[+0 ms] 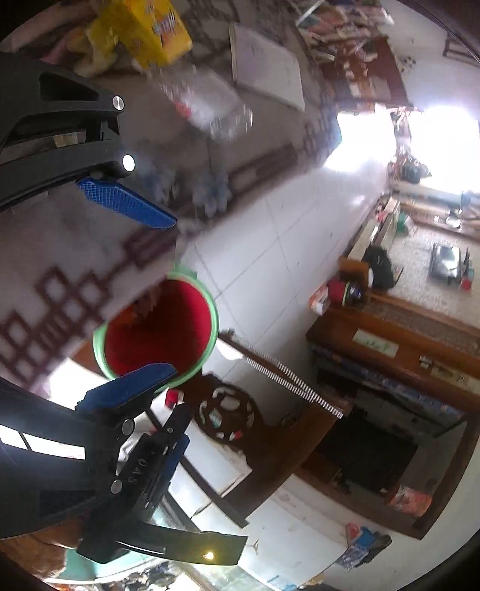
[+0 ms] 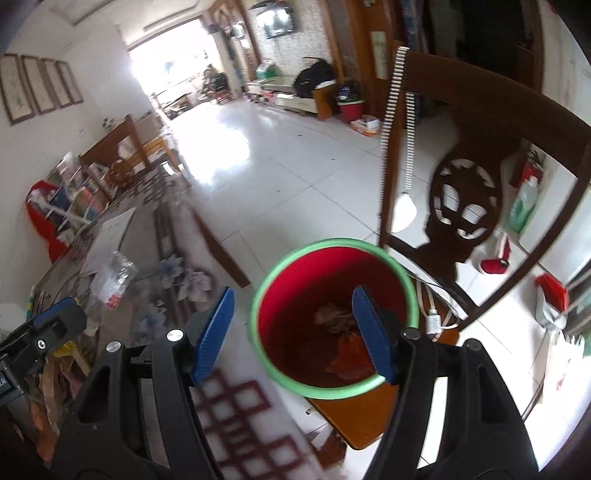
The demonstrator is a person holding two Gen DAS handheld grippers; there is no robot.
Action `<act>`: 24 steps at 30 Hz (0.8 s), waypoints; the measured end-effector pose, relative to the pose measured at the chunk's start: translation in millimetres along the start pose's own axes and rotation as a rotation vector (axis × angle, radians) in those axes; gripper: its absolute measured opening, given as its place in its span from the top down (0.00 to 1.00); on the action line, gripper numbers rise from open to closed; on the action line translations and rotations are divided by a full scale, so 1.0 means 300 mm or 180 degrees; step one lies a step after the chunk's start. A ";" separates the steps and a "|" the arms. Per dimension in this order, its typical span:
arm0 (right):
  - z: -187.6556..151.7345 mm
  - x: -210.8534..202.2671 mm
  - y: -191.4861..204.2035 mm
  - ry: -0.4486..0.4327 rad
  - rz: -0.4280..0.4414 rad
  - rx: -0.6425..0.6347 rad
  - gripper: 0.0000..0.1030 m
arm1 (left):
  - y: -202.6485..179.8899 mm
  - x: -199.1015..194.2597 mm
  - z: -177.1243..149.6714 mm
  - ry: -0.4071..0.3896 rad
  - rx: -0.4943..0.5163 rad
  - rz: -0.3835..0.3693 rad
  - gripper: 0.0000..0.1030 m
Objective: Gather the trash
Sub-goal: 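Carry both items to the red bucket and open both grippers over it, then return to the table and grasp another crumpled paper wad with the left gripper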
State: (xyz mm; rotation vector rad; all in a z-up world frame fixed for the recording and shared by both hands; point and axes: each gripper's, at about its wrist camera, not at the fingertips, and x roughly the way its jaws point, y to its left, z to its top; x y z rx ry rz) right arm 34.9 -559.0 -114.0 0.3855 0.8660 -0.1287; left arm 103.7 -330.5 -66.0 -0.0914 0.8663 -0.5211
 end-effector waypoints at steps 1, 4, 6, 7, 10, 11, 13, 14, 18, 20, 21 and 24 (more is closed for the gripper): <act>0.000 0.008 0.026 0.0013 0.0031 -0.0043 0.37 | 0.024 -0.020 -0.002 -0.0031 -0.0031 0.0033 0.29; -0.008 0.023 0.125 0.0056 0.0142 -0.0202 0.37 | 0.118 -0.096 -0.010 -0.0135 -0.0175 0.0152 0.29; -0.020 0.030 0.198 0.0082 0.0212 -0.0318 0.37 | 0.195 -0.151 -0.018 -0.0192 -0.0279 0.0276 0.29; -0.025 0.032 0.227 0.0094 0.0236 -0.0362 0.37 | 0.233 -0.176 -0.022 -0.0215 -0.0332 0.0344 0.29; -0.050 0.029 0.320 0.0114 0.0302 -0.0477 0.37 | 0.391 -0.266 -0.046 -0.0274 -0.0646 0.0610 0.29; -0.058 0.027 0.343 0.0116 0.0317 -0.0502 0.37 | 0.465 -0.306 -0.057 -0.0305 -0.0852 0.0746 0.28; -0.076 0.023 0.395 0.0122 0.0337 -0.0546 0.37 | 0.588 -0.369 -0.079 -0.0344 -0.1215 0.0983 0.28; -0.089 0.020 0.423 0.0128 0.0349 -0.0566 0.36 | 0.668 -0.410 -0.095 -0.0364 -0.1456 0.1112 0.27; -0.145 0.003 0.515 0.0180 0.0381 -0.0656 0.35 | 0.923 -0.535 -0.175 -0.0443 -0.2119 0.1337 0.24; -0.169 -0.014 0.562 0.0196 0.0416 -0.0712 0.35 | 1.004 -0.574 -0.222 -0.0398 -0.2173 0.1437 0.24; -0.176 -0.021 0.585 0.0203 0.0433 -0.0737 0.35 | 1.032 -0.584 -0.244 -0.0343 -0.2148 0.1479 0.24; -0.200 -0.038 0.669 0.0194 0.0479 -0.0819 0.34 | 1.113 -0.591 -0.323 -0.0103 -0.2093 0.1471 0.24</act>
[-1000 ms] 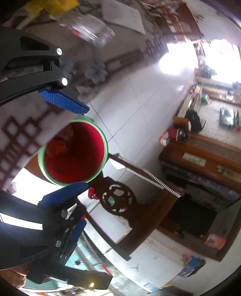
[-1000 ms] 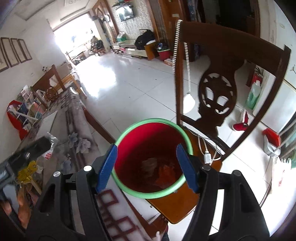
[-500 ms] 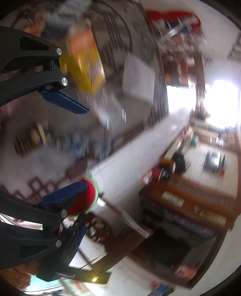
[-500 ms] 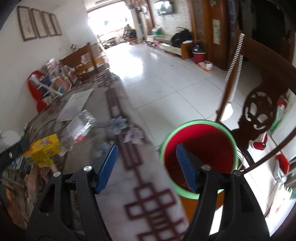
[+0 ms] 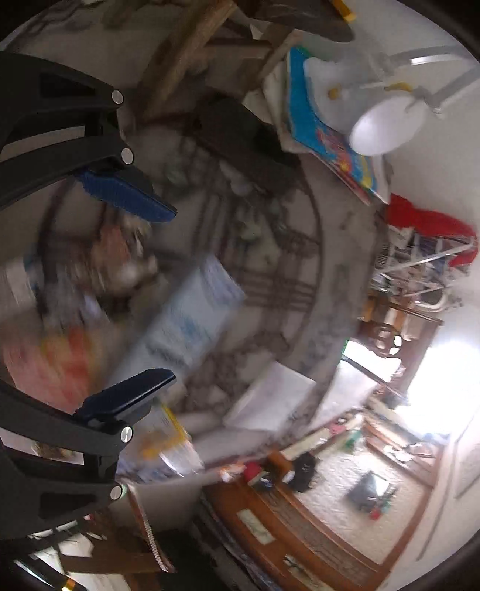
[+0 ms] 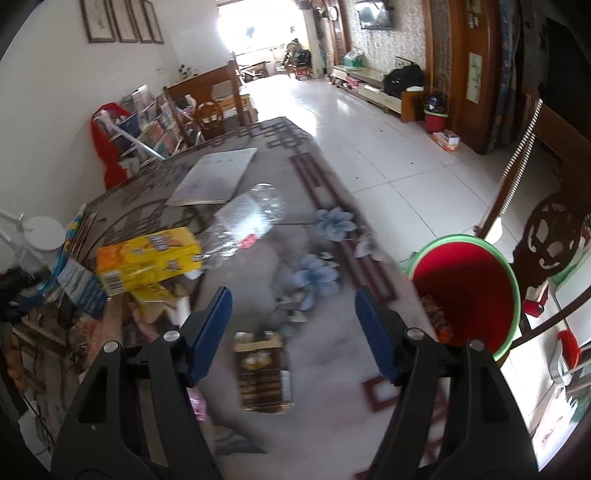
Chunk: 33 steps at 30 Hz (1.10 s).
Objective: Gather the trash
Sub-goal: 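Return to the table and grasp another crumpled paper wad with the left gripper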
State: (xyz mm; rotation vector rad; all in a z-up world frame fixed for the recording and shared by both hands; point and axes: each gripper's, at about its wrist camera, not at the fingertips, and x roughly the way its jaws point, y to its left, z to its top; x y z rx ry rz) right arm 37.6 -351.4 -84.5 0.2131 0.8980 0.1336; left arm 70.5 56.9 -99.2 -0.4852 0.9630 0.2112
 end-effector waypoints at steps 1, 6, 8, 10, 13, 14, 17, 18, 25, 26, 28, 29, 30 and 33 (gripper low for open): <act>-0.001 0.001 0.025 -0.0002 0.0013 -0.0007 0.33 | 0.028 0.010 -0.007 0.0078 0.0021 -0.0019 0.24; -0.031 0.016 0.148 0.0061 0.0087 -0.0070 0.32 | 0.064 0.128 -0.067 0.0546 0.0418 -0.0043 0.24; -0.041 0.020 0.196 0.0089 0.0126 -0.0117 0.32 | 0.075 0.180 -0.082 0.0649 0.0489 -0.0070 0.24; -0.057 0.022 0.259 0.0127 0.0194 -0.0191 0.32 | 0.084 0.230 -0.085 0.0740 0.0539 -0.0047 0.25; -0.081 0.019 0.343 0.0168 0.0277 -0.0326 0.32 | 0.106 0.298 -0.100 0.0917 0.0504 -0.0162 0.35; -0.089 0.019 0.369 0.0189 0.0304 -0.0369 0.30 | 0.121 0.311 -0.103 0.0968 0.0457 -0.0307 0.43; -0.115 0.018 0.452 0.0271 0.0405 -0.0523 0.29 | 0.134 0.291 -0.105 0.0929 0.0475 -0.0529 0.63; -0.121 0.020 0.480 0.0306 0.0446 -0.0589 0.29 | 0.133 0.274 -0.106 0.0879 0.0539 -0.0538 0.64; -0.136 0.113 0.642 0.0687 0.0649 -0.0983 0.23 | 0.169 0.186 -0.108 0.0699 0.0669 -0.0589 0.65; -0.138 0.132 0.659 0.0736 0.0637 -0.1031 0.22 | 0.177 0.177 -0.104 0.0683 0.0661 -0.0601 0.65; -0.146 0.164 0.688 0.0804 0.0596 -0.1124 0.21 | 0.181 0.157 -0.099 0.0654 0.0651 -0.0604 0.65; -0.151 0.184 0.703 0.0845 0.0570 -0.1175 0.20 | 0.189 0.145 -0.098 0.0636 0.0643 -0.0603 0.65; -0.156 0.205 0.716 0.0886 0.0542 -0.1219 0.20 | 0.198 0.127 -0.107 0.0620 0.0634 -0.0604 0.65; -0.174 0.242 0.739 0.0971 0.0509 -0.1282 0.19 | 0.218 0.101 -0.114 0.0592 0.0607 -0.0592 0.65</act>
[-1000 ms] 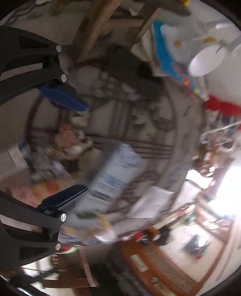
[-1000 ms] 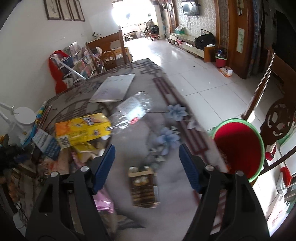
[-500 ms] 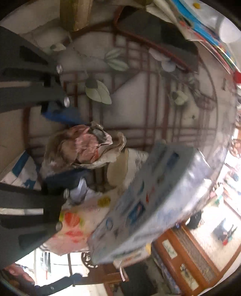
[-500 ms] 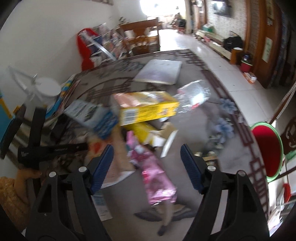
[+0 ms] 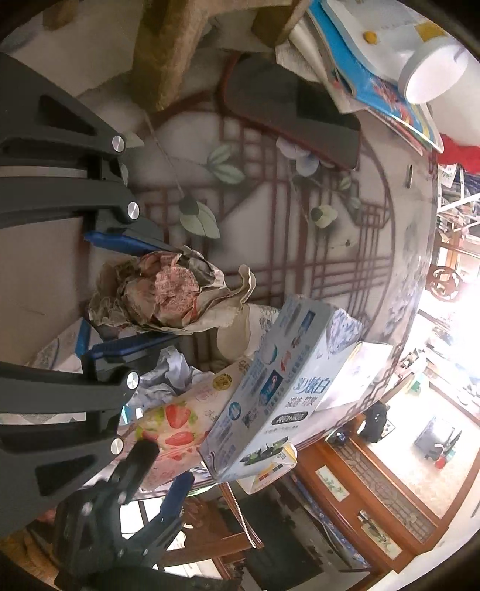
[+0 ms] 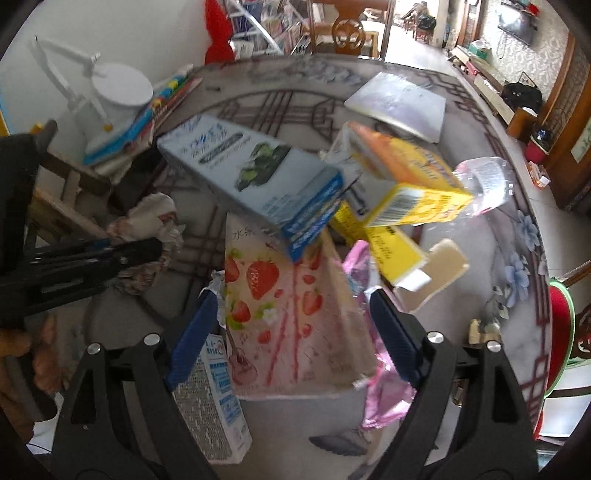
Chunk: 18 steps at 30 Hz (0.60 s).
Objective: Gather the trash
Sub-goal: 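Return to the table and grasp another crumpled paper wad with the left gripper, then grasp the pink Pocky strawberry box with the right gripper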
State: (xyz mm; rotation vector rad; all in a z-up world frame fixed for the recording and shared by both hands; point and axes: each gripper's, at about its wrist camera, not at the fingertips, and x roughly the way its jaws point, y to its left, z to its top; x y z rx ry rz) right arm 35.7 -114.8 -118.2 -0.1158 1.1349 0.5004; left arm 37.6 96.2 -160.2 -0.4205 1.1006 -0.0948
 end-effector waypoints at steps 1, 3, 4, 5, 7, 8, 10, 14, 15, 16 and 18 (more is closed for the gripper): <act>-0.002 0.017 0.007 0.0038 -0.0008 -0.0007 0.19 | -0.005 -0.002 -0.005 0.0001 -0.0004 0.0006 0.65; -0.007 0.044 0.015 0.0099 -0.0030 -0.0013 0.18 | -0.003 -0.023 -0.018 -0.0013 -0.0010 0.0019 0.65; -0.011 0.052 0.018 0.0118 -0.0042 -0.0012 0.18 | -0.002 -0.028 -0.024 -0.0022 -0.0012 0.0023 0.64; -0.016 0.060 0.020 0.0140 -0.0062 -0.0009 0.19 | -0.002 -0.033 -0.024 -0.0035 -0.0017 0.0030 0.64; -0.024 0.067 0.023 0.0174 -0.0067 -0.0002 0.20 | 0.000 -0.046 -0.029 -0.0054 -0.0025 0.0038 0.64; -0.029 0.063 0.023 0.0167 -0.0040 0.0009 0.21 | 0.003 -0.051 -0.030 -0.0063 -0.0033 0.0038 0.64; -0.034 0.051 0.021 0.0146 0.0024 0.0036 0.22 | 0.003 -0.058 -0.031 -0.0079 -0.0042 0.0032 0.64; -0.044 0.004 0.013 0.0057 0.0118 0.0121 0.22 | -0.012 -0.071 -0.028 -0.0118 -0.0033 -0.0003 0.64; -0.048 -0.011 0.008 0.0034 0.0148 0.0154 0.22 | -0.020 -0.075 -0.026 -0.0130 -0.0017 -0.0012 0.64; -0.056 -0.034 0.001 -0.0003 0.0196 0.0205 0.22 | -0.026 -0.080 -0.028 -0.0140 -0.0004 -0.0019 0.64; -0.061 -0.064 -0.007 -0.0054 0.0234 0.0259 0.22 | -0.046 -0.086 -0.022 -0.0165 0.0041 -0.0038 0.64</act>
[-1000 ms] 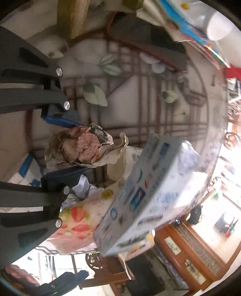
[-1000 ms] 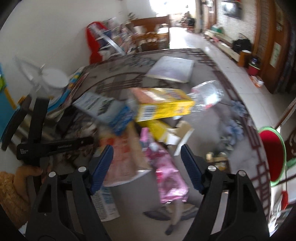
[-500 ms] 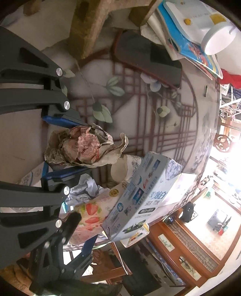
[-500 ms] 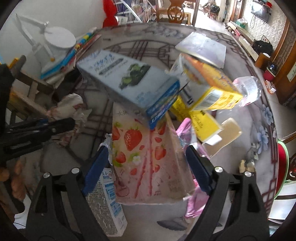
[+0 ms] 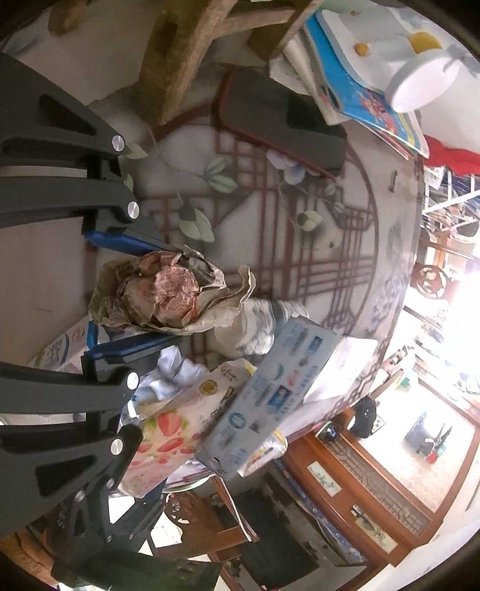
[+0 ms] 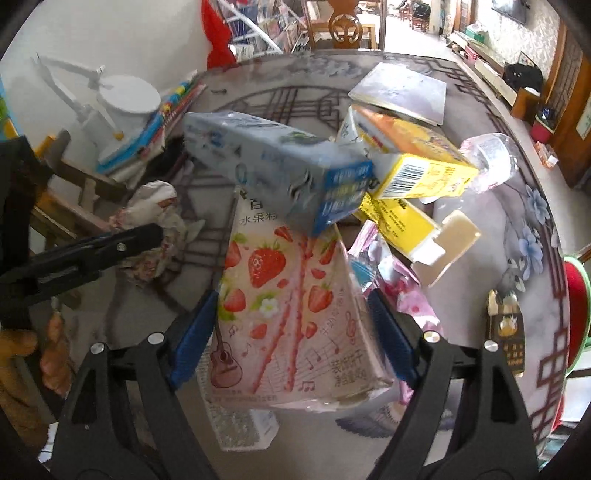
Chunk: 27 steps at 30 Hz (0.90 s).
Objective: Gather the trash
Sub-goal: 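Grasp the pink Pocky strawberry box with the right gripper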
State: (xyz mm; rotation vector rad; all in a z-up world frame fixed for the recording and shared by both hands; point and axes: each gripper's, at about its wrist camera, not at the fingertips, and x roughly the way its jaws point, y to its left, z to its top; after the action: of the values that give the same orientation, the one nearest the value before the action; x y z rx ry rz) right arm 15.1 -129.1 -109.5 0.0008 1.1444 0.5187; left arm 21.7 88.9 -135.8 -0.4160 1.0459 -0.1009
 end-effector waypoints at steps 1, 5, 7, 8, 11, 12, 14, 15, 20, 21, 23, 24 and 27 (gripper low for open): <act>-0.004 -0.019 -0.001 -0.0038 0.0015 0.0028 0.22 | -0.008 -0.004 0.002 -0.0011 0.0019 -0.0011 0.64; -0.015 -0.091 -0.007 -0.0191 0.0088 0.0124 0.22 | -0.050 -0.018 0.015 -0.0064 0.0086 -0.0073 0.64; -0.012 -0.123 -0.010 -0.0264 0.0108 0.0161 0.22 | -0.071 -0.024 0.021 -0.0088 0.0122 -0.0102 0.64; -0.011 -0.145 -0.013 -0.0316 0.0115 0.0186 0.22 | -0.081 -0.027 0.021 -0.0097 0.0135 -0.0111 0.64; -0.009 -0.196 -0.025 -0.0444 0.0121 0.0241 0.22 | -0.110 -0.034 0.026 -0.0119 0.0178 -0.0141 0.64; -0.007 -0.206 -0.030 -0.0472 0.0116 0.0252 0.22 | -0.117 -0.036 0.029 -0.0126 0.0191 -0.0147 0.64; -0.004 -0.227 -0.043 -0.0538 0.0086 0.0274 0.22 | -0.130 -0.037 0.032 -0.0137 0.0216 -0.0157 0.64; -0.005 -0.236 -0.055 -0.0560 0.0070 0.0284 0.22 | -0.137 -0.038 0.034 -0.0144 0.0226 -0.0161 0.64; -0.013 -0.253 -0.099 -0.0607 0.0079 0.0379 0.22 | -0.173 -0.035 0.039 -0.0150 0.0272 -0.0166 0.64; -0.015 -0.254 -0.108 -0.0613 0.0086 0.0389 0.22 | -0.184 -0.034 0.039 -0.0146 0.0285 -0.0158 0.64; -0.019 -0.257 -0.123 -0.0621 0.0106 0.0414 0.22 | -0.202 -0.026 0.041 -0.0135 0.0308 -0.0157 0.64; -0.020 -0.259 -0.132 -0.0622 0.0112 0.0430 0.22 | -0.211 -0.025 0.039 -0.0132 0.0321 -0.0158 0.64; -0.015 -0.273 -0.159 -0.0657 0.0148 0.0475 0.22 | -0.248 -0.025 0.035 -0.0137 0.0369 -0.0151 0.64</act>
State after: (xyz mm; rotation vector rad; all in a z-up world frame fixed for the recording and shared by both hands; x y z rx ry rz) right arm 4.7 -204.6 -53.0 0.2060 0.9802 0.4621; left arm 35.5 25.7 -96.9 -0.3364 0.9828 -0.1933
